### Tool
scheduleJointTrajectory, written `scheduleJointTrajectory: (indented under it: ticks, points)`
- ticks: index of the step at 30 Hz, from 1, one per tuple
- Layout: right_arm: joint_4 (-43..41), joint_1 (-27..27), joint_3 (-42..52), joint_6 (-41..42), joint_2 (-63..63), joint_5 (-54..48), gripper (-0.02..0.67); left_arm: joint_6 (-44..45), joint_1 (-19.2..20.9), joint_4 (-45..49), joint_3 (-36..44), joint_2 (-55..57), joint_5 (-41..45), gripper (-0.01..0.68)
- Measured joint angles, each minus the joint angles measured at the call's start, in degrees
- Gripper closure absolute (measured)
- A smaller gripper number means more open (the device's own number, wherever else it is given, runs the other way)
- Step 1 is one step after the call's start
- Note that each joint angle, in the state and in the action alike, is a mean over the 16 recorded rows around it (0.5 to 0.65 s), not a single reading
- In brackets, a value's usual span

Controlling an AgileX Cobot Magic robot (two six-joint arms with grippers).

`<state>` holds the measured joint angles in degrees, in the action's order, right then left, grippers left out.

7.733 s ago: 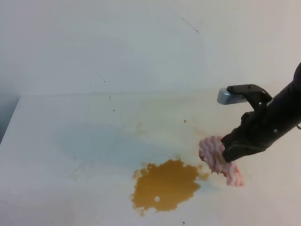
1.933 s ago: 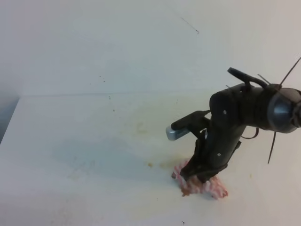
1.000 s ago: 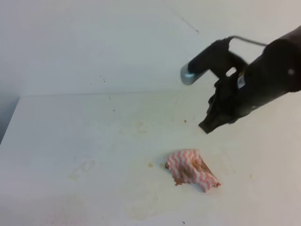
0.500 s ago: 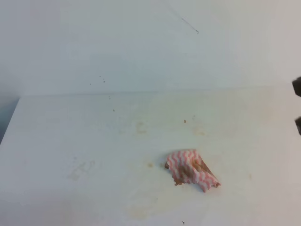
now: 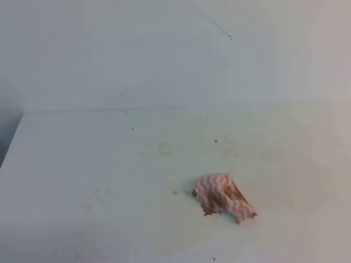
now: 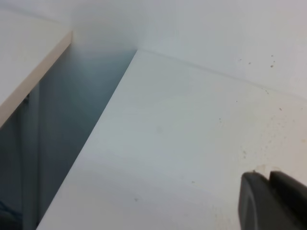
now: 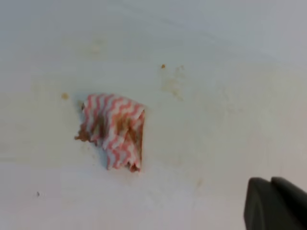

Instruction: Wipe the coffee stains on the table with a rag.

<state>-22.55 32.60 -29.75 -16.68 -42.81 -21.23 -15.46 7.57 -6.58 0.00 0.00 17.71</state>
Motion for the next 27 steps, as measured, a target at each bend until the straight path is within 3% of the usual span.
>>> scheduleJointTrajectory:
  ticks: [13,27]
  points:
    - [-0.1,-2.1,5.0,-0.8,6.5,-1.3,0.651,0.0,0.0,0.0,0.0,0.0,0.0,0.673]
    - [-0.6,-16.3,19.4,-0.9,33.4,-2.2,0.651,0.0,0.0,0.0,0.0,0.0,0.0,0.673]
